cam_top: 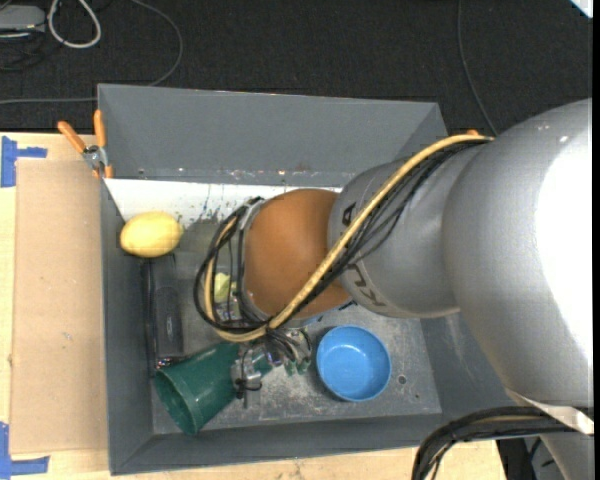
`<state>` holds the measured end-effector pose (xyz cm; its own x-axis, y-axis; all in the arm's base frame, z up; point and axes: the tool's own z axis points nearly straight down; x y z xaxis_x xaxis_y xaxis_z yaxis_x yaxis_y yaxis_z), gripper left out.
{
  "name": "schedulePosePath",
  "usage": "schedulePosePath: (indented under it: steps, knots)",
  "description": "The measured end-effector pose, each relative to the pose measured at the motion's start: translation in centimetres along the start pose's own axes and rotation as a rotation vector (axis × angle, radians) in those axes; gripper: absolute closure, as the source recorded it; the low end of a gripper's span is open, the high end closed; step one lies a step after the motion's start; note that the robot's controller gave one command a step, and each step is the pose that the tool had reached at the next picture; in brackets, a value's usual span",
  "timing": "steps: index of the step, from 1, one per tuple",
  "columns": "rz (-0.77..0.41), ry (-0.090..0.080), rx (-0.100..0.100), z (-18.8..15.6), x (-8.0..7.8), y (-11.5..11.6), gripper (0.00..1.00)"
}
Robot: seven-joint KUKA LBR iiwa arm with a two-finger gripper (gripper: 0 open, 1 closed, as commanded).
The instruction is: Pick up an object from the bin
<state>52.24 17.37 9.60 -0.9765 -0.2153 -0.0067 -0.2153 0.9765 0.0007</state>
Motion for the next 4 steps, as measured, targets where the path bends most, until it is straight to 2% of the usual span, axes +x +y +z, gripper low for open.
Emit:
schedulePosePath:
  steps: [1,2,3,4]
  knots:
    - [0.078,0.003,0.0,-3.9,-0.7,1.1,0.0]
    - [0.05,-0.002,-0.001,2.4,3.7,3.8,0.0]
    - [-0.06,-0.002,0.001,2.7,1.2,3.2,0.0]
    - [-0.019,-0.001,-0.001,-11.3,3.6,2.8,1.0]
